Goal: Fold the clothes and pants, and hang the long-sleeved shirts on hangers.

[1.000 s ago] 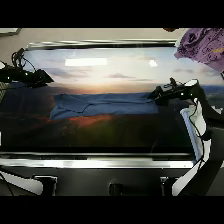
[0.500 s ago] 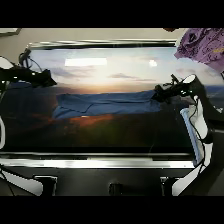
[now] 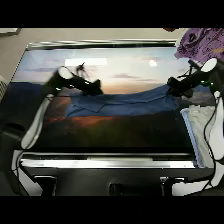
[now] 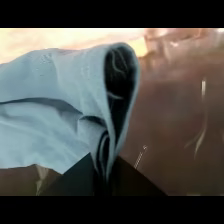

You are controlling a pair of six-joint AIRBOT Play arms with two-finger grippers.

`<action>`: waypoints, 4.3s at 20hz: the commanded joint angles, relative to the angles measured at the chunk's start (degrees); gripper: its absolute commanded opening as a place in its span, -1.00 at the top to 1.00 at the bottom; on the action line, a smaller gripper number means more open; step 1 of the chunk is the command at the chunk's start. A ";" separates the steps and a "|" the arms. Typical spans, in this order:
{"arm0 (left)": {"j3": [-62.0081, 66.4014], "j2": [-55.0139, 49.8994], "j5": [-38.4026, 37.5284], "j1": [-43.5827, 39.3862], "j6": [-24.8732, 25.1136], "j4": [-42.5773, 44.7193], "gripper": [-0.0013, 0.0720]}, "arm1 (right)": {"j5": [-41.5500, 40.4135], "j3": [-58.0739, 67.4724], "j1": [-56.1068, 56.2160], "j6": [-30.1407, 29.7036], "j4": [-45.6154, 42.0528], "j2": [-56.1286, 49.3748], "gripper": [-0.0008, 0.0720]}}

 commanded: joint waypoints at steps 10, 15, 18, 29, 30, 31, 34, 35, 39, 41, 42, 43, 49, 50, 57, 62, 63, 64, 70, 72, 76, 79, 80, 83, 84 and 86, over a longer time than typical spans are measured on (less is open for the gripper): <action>5.68 -13.31 14.36 -17.66 -2.67 -24.72 0.92 | 2.75 0.07 0.04 5.79 -1.64 13.68 0.91; 10.47 -17.38 14.14 -21.03 -4.42 -28.96 0.92 | 2.69 0.07 0.04 7.08 0.15 15.15 0.91; 10.47 -18.08 13.25 -22.21 -3.54 -31.08 0.92 | 2.40 0.07 0.09 7.13 0.85 15.15 0.91; 10.45 -2.54 -5.16 -4.15 -1.44 -9.07 0.93 | -3.61 0.07 0.79 9.49 8.20 15.08 0.91; 10.45 -0.15 -7.76 -2.19 -1.42 -5.35 0.93 | -4.61 0.07 2.03 10.36 8.28 15.06 0.91; 10.45 2.16 -10.10 -0.37 -1.44 -1.38 0.93 | -5.68 0.07 3.61 10.99 8.33 14.95 0.91; 10.45 8.41 -16.04 4.50 -2.89 10.10 0.92 | -9.18 0.07 10.10 14.38 8.28 13.51 0.91; 10.45 10.27 -17.57 6.16 -3.26 13.62 0.93 | -10.56 0.07 12.35 15.47 8.31 12.76 0.91; 10.45 15.76 -21.33 12.22 -4.02 22.05 0.92 | -18.23 0.07 21.66 19.69 8.33 8.98 0.91; 10.45 17.62 -22.43 15.12 -3.98 23.02 0.92 | -22.27 0.07 25.99 21.33 8.39 6.62 0.91; 10.45 18.34 -23.02 16.52 -3.98 23.04 0.92 | -24.13 0.07 27.78 21.73 8.72 5.44 0.91; 10.45 18.97 -23.54 17.92 -4.00 23.04 0.92 | -25.99 0.07 29.55 22.51 9.38 4.17 0.91; 10.45 21.18 -25.03 22.99 -3.98 23.02 0.92 | -34.93 0.07 36.37 22.64 17.14 -2.16 0.91; 10.45 21.24 -25.14 23.26 -3.98 23.02 0.92 | -35.60 0.07 37.05 22.64 17.94 -2.86 0.91; 10.45 21.24 -25.16 23.61 -3.96 23.02 0.92 | -38.01 0.07 38.66 22.62 20.63 -7.15 0.91; 10.45 21.24 -25.16 23.61 -3.96 23.02 0.92 | -37.09 0.07 38.66 19.17 25.14 -9.79 0.91; 10.45 21.24 -25.16 23.61 -3.96 23.02 0.92 | -36.33 0.07 38.66 18.29 26.18 -10.34 0.91; 10.45 21.24 -25.16 23.61 -3.96 23.02 0.92 | -35.58 0.07 38.66 17.59 26.97 -10.86 0.91; 10.45 21.24 -25.16 23.61 -3.98 23.02 0.92 | -35.19 0.07 38.80 12.72 31.34 -12.39 0.91; 10.45 21.22 -25.16 23.61 -3.98 23.02 0.92 | -35.47 0.07 39.17 11.98 31.32 -12.41 0.90; 10.45 21.20 -25.16 23.61 -3.98 23.02 0.92 | -37.48 0.07 40.57 9.94 31.47 -12.39 0.00; 10.45 21.20 -25.16 23.61 -3.98 23.02 0.92 | -39.15 0.07 40.33 7.69 35.15 -12.02 -0.26; 10.45 21.20 -25.16 23.61 -3.98 23.02 0.92 | -39.21 0.07 39.80 5.95 37.00 -11.58 -0.26; 10.45 21.20 -25.16 23.61 -3.98 23.02 0.92 | -36.87 0.07 35.91 3.34 38.38 -9.09 -0.27; 10.45 21.20 -25.16 23.61 -3.98 23.02 0.92 | -35.06 0.07 33.70 1.86 38.34 -7.91 -0.27; 10.45 21.22 -25.16 23.61 -3.98 23.02 0.92 | -29.33 0.07 27.52 -1.79 37.97 -5.46 -0.26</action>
